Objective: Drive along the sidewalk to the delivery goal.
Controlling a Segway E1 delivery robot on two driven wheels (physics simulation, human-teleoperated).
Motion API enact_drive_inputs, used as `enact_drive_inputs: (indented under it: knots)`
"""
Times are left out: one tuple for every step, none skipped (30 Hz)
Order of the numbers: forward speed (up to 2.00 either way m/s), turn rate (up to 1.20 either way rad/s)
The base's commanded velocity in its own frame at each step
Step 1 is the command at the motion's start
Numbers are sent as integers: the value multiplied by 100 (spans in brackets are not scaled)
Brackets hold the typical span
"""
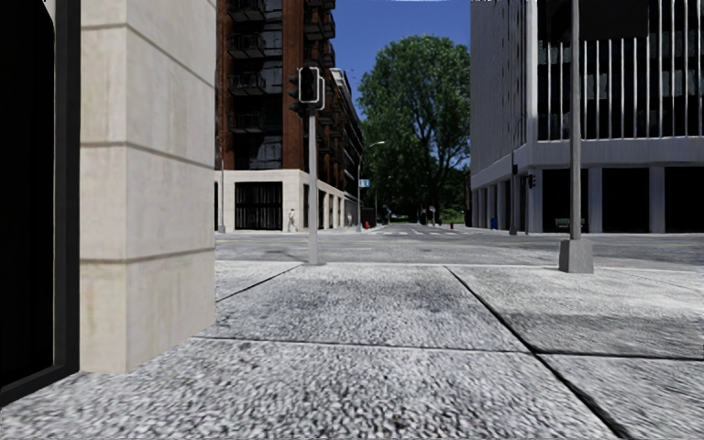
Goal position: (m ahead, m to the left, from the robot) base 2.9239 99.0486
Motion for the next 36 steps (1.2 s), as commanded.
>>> enact_drive_inputs:
  knots:
    - [188, -52]
    - [188, -51]
    - [188, -6]
    - [188, 0]
    - [188, 0]
    - [188, 0]
    - [188, 0]
    - [190, 0]
    - [193, 0]
    - [194, 0]
    - [200, 0]
    - [200, 0]
    - [200, 0]
    - [200, 0]
    - [200, 0]
    - [200, 0]
    - [200, 6]
    - [200, 19]
    - [200, 32]
    - [200, 38]
    - [200, 38]
    - [200, 42]
    - [200, 46]
    - [200, 51]
    - [200, 55]
    - [200, 57]
    - [200, 58]
    - [200, 58]
    - [200, 58]
    - [200, 58]
    - [200, 58]
    - [200, 58]
    - [200, 58]
    - [200, 58]
    - [200, 58]
    - [200, 58]
